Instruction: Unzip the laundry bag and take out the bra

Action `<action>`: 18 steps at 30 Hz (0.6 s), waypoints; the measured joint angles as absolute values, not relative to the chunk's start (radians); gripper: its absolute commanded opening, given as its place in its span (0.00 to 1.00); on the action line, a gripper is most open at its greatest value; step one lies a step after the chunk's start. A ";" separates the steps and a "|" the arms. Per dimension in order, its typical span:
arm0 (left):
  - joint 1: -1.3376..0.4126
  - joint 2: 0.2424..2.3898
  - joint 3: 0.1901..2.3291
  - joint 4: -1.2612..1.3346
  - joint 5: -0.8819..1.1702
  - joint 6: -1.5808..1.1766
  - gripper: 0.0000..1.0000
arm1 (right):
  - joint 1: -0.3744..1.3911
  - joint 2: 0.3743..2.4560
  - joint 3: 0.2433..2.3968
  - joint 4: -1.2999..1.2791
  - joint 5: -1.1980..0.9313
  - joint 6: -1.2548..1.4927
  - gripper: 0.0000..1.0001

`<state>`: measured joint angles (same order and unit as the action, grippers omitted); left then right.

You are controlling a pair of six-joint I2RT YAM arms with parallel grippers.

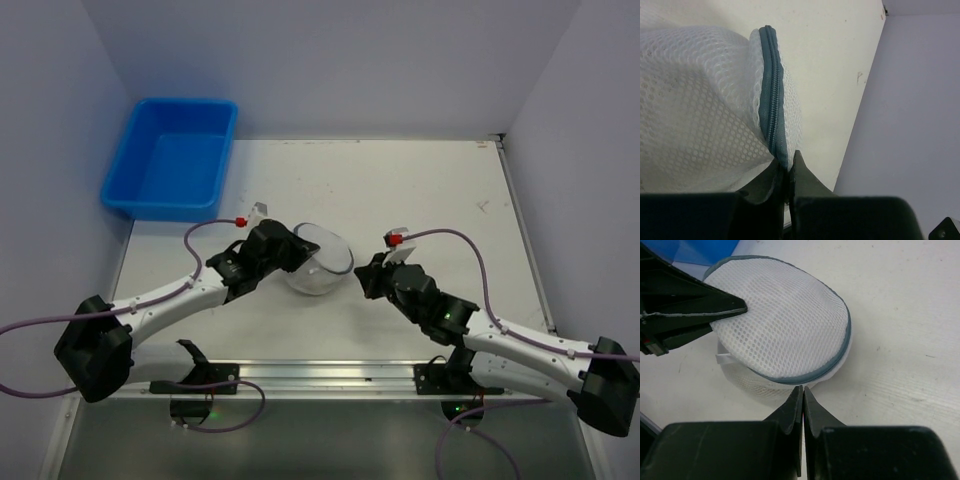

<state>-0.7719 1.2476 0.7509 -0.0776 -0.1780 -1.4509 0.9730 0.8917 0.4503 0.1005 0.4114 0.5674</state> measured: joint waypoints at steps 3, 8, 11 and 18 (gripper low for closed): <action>-0.768 1.248 0.739 -0.076 -0.161 -1.452 0.04 | 0.970 0.889 0.447 0.110 0.335 0.546 0.16; -0.768 1.253 0.739 -0.070 -0.145 -1.460 0.03 | 0.972 0.965 0.449 0.162 0.208 0.533 0.33; -0.768 1.259 0.751 -0.077 -0.146 -1.467 0.03 | 0.982 1.018 0.460 0.187 0.160 0.535 0.41; -0.768 1.267 0.784 -0.093 -0.154 -1.485 0.03 | 0.997 1.107 0.513 0.237 0.145 0.536 0.48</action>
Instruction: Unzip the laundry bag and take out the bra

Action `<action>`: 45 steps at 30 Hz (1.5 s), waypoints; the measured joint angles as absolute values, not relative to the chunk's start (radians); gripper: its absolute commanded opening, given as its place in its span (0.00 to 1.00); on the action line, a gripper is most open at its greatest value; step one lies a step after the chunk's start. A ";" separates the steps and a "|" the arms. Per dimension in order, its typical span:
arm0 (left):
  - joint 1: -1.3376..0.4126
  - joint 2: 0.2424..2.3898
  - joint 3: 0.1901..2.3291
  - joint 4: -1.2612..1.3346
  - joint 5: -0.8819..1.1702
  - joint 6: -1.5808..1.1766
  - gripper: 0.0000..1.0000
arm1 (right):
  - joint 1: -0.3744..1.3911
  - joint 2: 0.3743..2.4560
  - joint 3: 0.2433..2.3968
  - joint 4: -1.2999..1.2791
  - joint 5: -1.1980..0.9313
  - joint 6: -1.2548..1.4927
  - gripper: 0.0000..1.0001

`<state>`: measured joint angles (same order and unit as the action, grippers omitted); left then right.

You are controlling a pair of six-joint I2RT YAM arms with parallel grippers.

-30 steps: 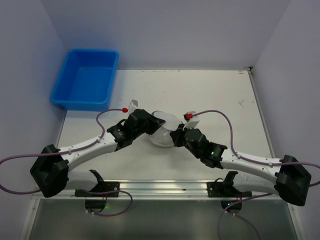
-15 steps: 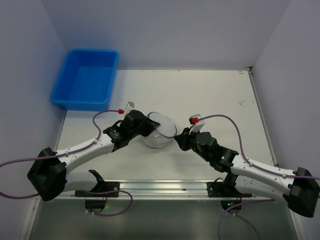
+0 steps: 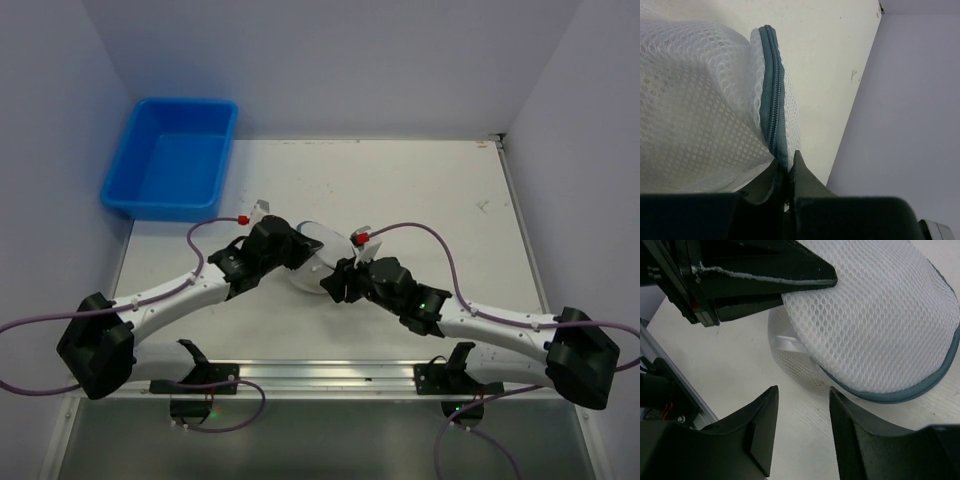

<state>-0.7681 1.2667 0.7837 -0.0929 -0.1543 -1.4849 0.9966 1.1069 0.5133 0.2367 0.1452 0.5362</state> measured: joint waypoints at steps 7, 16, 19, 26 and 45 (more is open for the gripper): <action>-0.768 1.275 0.784 -0.093 -0.166 -1.510 0.04 | 1.000 1.155 0.555 0.258 0.237 0.514 0.48; -0.766 1.284 0.799 -0.095 -0.184 -1.546 0.04 | 1.004 1.196 0.584 0.263 0.308 0.475 0.43; -0.766 1.285 0.807 -0.096 -0.185 -1.554 0.04 | 1.004 1.205 0.598 0.263 0.326 0.458 0.37; -0.766 1.286 0.810 -0.096 -0.188 -1.565 0.04 | 1.004 1.232 0.624 0.263 0.339 0.427 0.33; -0.775 1.286 0.810 -0.110 -0.202 -1.568 0.04 | 1.006 1.196 0.614 0.247 0.400 0.401 0.00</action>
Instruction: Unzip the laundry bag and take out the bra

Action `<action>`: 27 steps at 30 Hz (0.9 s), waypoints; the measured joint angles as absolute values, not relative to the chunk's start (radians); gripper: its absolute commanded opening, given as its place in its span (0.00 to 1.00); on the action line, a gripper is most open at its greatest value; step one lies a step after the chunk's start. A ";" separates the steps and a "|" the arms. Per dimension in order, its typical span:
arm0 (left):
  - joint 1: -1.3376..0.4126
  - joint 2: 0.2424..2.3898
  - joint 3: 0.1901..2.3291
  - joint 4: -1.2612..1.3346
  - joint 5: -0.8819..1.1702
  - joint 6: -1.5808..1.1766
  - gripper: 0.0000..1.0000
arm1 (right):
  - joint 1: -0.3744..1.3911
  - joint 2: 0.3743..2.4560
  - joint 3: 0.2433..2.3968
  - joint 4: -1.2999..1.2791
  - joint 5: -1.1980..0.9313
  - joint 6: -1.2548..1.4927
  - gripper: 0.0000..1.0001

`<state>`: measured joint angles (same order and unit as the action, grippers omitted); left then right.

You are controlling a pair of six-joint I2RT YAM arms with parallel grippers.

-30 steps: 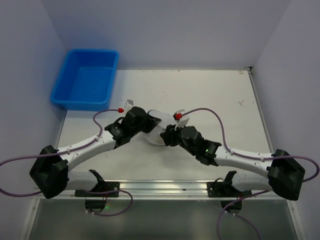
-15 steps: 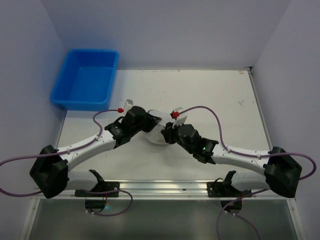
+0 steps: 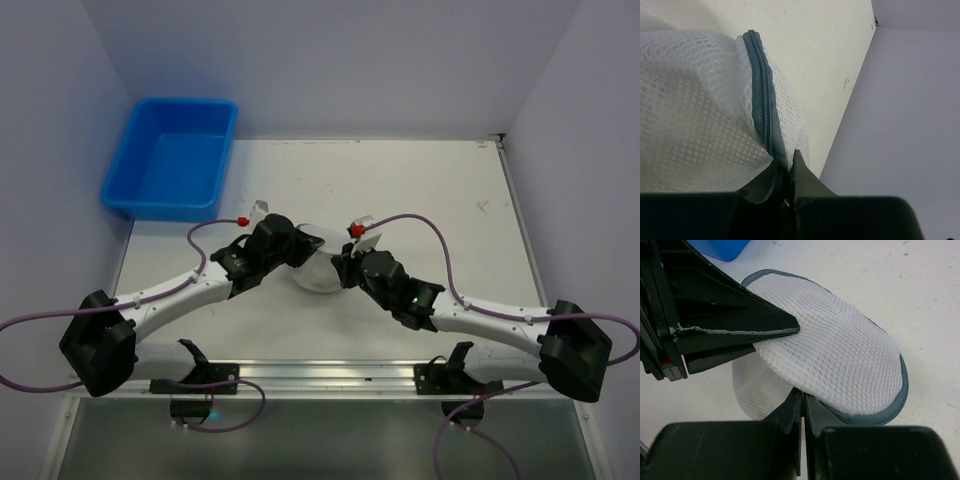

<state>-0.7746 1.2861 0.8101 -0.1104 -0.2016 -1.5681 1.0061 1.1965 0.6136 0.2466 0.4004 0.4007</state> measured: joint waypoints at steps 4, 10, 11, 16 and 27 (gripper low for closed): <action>-0.773 1.286 0.810 -0.115 -0.188 -1.534 0.04 | 1.007 1.120 0.568 0.226 0.379 0.402 0.00; -0.737 1.285 0.810 -0.130 -0.158 -1.459 0.04 | 0.999 0.994 0.499 0.146 0.349 0.403 0.00; -0.733 1.285 0.810 -0.130 -0.147 -1.444 0.04 | 0.996 0.977 0.493 0.132 0.343 0.404 0.00; -0.693 1.321 0.857 -0.124 -0.023 -1.298 0.06 | 0.973 0.879 0.468 0.063 0.312 0.416 0.00; -0.575 1.502 1.030 -0.092 0.189 -0.948 1.00 | 0.934 0.971 0.576 -0.027 0.134 0.450 0.00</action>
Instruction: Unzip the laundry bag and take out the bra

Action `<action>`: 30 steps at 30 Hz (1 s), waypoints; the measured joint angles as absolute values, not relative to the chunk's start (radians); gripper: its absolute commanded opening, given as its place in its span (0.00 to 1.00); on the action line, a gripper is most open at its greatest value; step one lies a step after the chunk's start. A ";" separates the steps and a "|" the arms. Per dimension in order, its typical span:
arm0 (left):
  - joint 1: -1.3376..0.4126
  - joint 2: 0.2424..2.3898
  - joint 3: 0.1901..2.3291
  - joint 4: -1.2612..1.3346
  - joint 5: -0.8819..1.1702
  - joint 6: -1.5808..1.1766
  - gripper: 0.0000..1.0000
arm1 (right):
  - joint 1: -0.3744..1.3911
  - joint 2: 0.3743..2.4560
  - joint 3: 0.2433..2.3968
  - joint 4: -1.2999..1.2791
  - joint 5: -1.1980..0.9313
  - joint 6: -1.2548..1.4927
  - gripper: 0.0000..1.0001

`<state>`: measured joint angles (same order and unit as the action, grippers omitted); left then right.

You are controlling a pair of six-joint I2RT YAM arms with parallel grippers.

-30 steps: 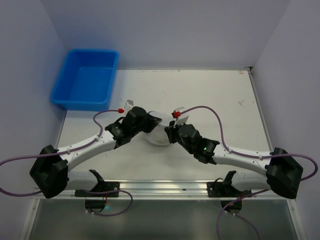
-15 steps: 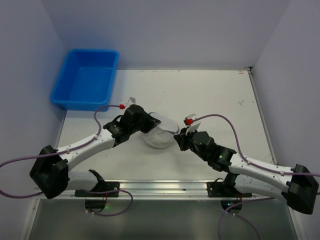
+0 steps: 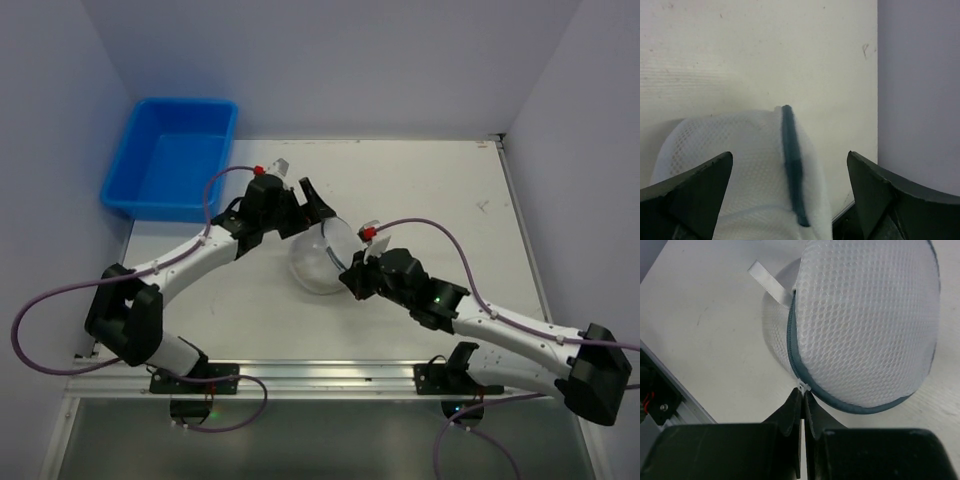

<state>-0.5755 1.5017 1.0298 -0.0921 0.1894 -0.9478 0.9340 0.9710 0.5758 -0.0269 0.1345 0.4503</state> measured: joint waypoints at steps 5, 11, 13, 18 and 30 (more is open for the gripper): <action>-0.563 1.334 1.002 -0.154 0.098 -0.941 1.00 | 0.936 1.168 0.675 0.029 0.057 0.470 0.00; -0.572 1.100 0.868 -0.220 0.032 -0.980 0.95 | 0.937 1.300 0.756 0.076 0.025 0.473 0.00; -0.591 1.066 0.812 -0.233 0.015 -1.018 0.93 | 0.937 1.309 0.768 0.085 0.021 0.475 0.00; -0.666 1.048 0.700 -0.273 -0.041 -1.130 0.86 | 0.941 1.330 0.792 0.100 0.008 0.482 0.00; -0.709 1.068 0.671 -0.271 -0.154 -1.259 0.28 | 0.949 1.341 0.792 0.106 0.009 0.505 0.00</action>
